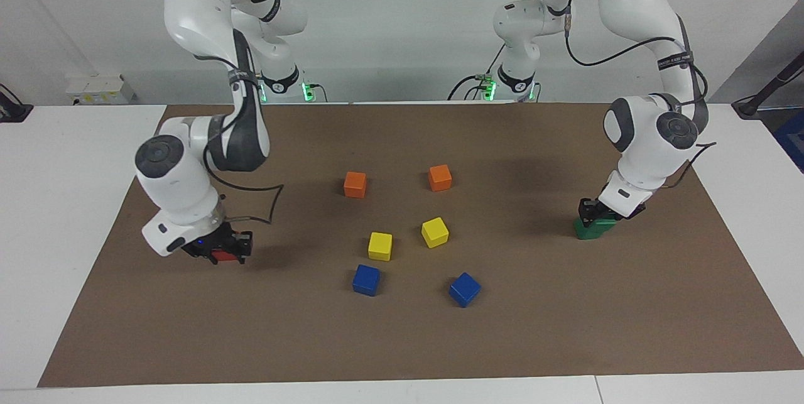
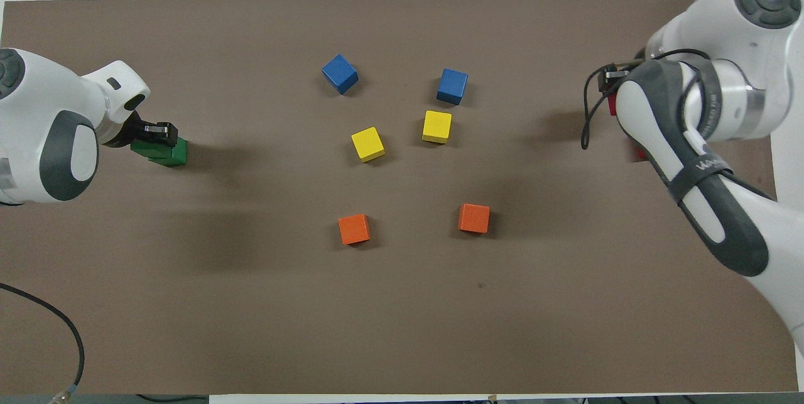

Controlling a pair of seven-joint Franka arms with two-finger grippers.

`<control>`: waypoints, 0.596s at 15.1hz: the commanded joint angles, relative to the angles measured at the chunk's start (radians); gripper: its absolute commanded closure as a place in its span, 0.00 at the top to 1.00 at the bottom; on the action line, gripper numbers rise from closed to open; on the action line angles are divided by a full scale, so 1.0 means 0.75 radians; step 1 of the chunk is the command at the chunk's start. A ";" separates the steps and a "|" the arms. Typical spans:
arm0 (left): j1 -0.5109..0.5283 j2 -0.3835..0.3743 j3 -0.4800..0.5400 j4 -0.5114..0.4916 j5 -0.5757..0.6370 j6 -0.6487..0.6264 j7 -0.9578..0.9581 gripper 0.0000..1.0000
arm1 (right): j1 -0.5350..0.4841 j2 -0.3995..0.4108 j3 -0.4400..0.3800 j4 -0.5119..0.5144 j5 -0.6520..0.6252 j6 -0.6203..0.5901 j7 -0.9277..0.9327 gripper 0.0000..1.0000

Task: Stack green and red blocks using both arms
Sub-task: 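Stack the green cube with the left gripper while the right gripper stacks red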

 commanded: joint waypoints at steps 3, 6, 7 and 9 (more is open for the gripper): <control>-0.013 -0.024 0.015 -0.050 -0.019 0.026 0.023 1.00 | -0.127 -0.174 0.026 -0.359 -0.004 0.241 -0.146 0.00; -0.015 -0.043 0.015 -0.037 -0.019 0.009 0.019 1.00 | -0.162 -0.159 0.026 -0.361 -0.004 0.262 -0.155 0.00; -0.015 -0.075 0.015 -0.025 -0.019 -0.023 0.019 1.00 | -0.166 -0.155 0.026 -0.363 -0.004 0.278 -0.159 0.00; -0.013 -0.128 0.015 0.079 -0.019 -0.204 0.019 1.00 | -0.168 -0.147 0.026 -0.365 -0.004 0.297 -0.163 0.00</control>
